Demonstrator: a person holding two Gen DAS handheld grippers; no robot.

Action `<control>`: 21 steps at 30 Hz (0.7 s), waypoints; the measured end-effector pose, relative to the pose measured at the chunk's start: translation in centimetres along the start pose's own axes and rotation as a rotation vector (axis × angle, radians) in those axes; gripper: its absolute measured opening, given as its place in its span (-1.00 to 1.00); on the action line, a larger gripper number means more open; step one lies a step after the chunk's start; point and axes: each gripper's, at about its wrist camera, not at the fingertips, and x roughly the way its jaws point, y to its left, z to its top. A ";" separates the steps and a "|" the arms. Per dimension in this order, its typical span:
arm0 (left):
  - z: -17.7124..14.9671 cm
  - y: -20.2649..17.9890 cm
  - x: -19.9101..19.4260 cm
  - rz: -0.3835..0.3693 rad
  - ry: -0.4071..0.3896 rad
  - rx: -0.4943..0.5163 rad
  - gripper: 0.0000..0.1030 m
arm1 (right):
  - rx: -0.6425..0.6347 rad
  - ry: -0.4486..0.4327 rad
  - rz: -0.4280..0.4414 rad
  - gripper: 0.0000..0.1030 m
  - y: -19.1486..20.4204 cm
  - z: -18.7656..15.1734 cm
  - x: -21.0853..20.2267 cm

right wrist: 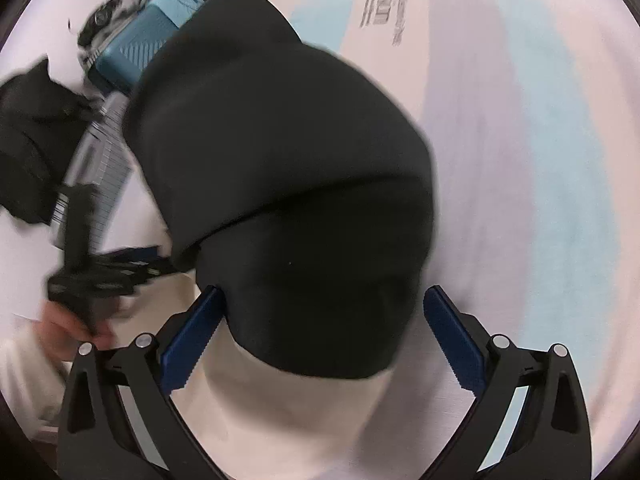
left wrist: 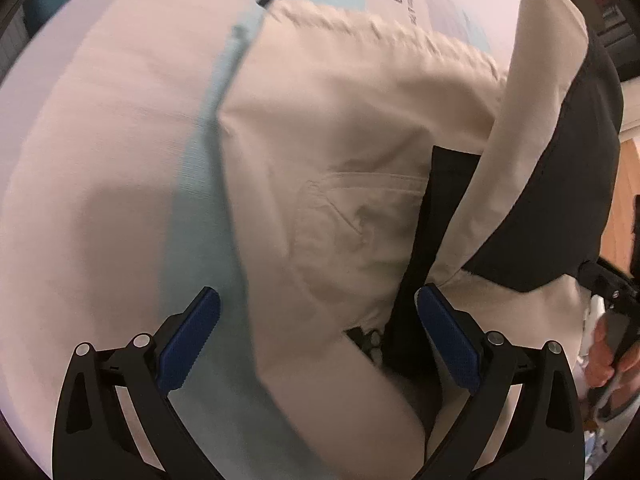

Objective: Fold large clothes
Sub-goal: 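Grasp the black hood with the right tool while the left tool grasps the cream body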

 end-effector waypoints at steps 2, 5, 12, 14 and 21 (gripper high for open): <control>0.1 0.1 0.5 -0.021 0.001 -0.010 0.88 | 0.037 0.008 0.052 0.88 -0.6 0.1 1.0; 0.1 0.3 1.5 -0.017 0.007 -0.013 0.88 | 0.059 0.019 0.070 0.88 -1.0 -0.1 2.0; 0.1 -0.9 1.9 0.015 0.000 0.021 0.68 | 0.059 0.027 0.069 0.87 -0.7 -0.6 3.2; -0.1 -1.6 1.7 0.018 -0.004 0.050 0.37 | 0.041 0.031 0.062 0.50 0.0 -0.5 3.1; -0.5 -2.3 0.9 0.059 -0.022 0.057 -0.85 | 0.006 0.015 0.000 -0.13 1.3 -0.9 1.9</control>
